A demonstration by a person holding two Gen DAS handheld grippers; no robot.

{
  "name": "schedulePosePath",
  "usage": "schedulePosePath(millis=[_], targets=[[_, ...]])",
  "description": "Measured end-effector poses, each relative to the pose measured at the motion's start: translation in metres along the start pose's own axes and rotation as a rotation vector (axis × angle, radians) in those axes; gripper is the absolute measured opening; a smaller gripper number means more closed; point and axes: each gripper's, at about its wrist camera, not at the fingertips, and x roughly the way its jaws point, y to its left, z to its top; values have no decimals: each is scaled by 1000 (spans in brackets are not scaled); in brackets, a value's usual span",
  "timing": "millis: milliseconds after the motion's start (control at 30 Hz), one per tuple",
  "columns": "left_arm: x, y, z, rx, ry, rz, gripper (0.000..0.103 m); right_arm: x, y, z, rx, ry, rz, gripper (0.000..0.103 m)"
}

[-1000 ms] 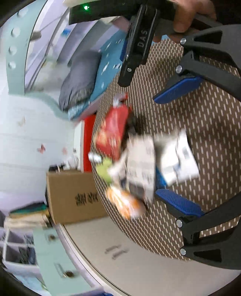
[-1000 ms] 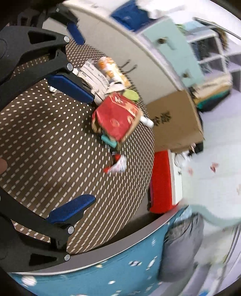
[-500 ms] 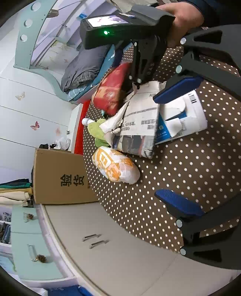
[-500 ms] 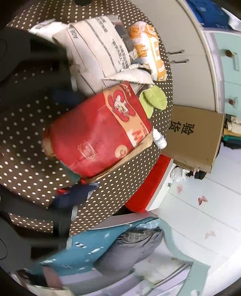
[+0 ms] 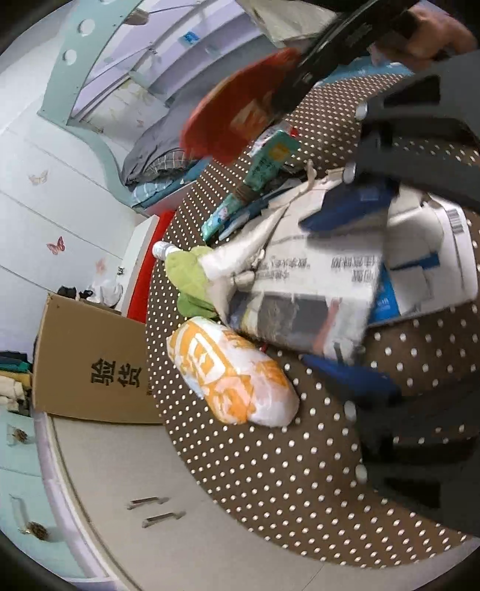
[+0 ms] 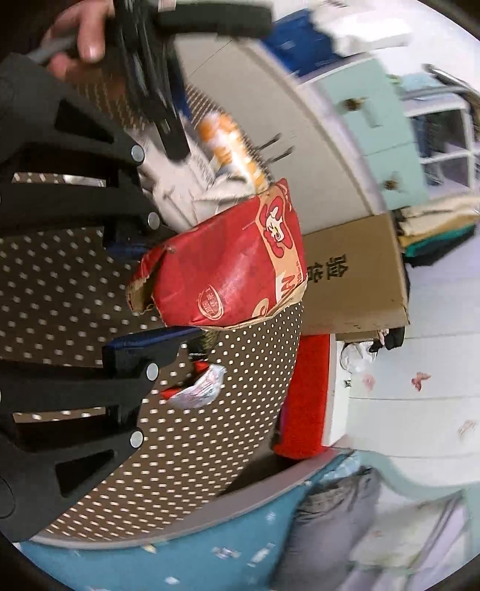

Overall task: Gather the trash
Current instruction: 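Grasp the red snack bag with the right tool and lift it, then grasp a white paper piece from the pile with the left tool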

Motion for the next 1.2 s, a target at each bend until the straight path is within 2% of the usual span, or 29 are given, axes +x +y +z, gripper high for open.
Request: schedulePosePath(millis=[33,100,200,333,400,533,567,600,667,733,767,833,867,900,933,967,1033,1200], targets=[[-1,-2,1,1,-10,0,51,-9,-8,-3,37,-5,19,31],[-4,-7,2,18,-31,-10,31,-19,-15,-7,71,-6,36,31],[-14,-17,0,58,-62,-19,23,-36,-28,-20,121,-4,55,31],[-22,-28,-4,111,-83,-49,24,-48,-38,-33,165,4,64,31],[-17,-33,-3,124,-75,-55,45,-50,-42,-38,180,14,62,31],[-7,-44,4,156,-94,-34,47,-53,-43,-45,201,15,64,31],[-7,-48,7,170,-103,-51,41,-54,-44,-47,202,14,64,31],[-6,-50,9,177,-104,-55,27,-54,-44,-47,202,15,64,31],[-3,-51,15,173,-89,-85,22,-55,-45,-49,204,12,67,31],[0,-56,17,179,-86,-99,22,-56,-45,-49,204,9,70,31],[2,-60,18,190,-88,-93,24,-56,-45,-49,204,7,70,31],[6,-63,18,179,-84,-96,44,-56,-45,-50,205,7,70,31],[8,-63,18,163,-82,-105,47,-56,-45,-51,206,8,69,31],[11,-63,17,148,-80,-116,44,-57,-46,-52,206,9,71,31],[14,-63,17,144,-72,-122,34,-57,-45,-52,208,10,73,31],[18,-64,16,142,-59,-122,13,-57,-45,-53,209,11,76,31],[19,-64,14,125,-62,-135,11,-57,-43,-53,209,13,78,31],[1,-68,7,161,-121,-141,7,-63,-47,-56,235,-3,83,31]])
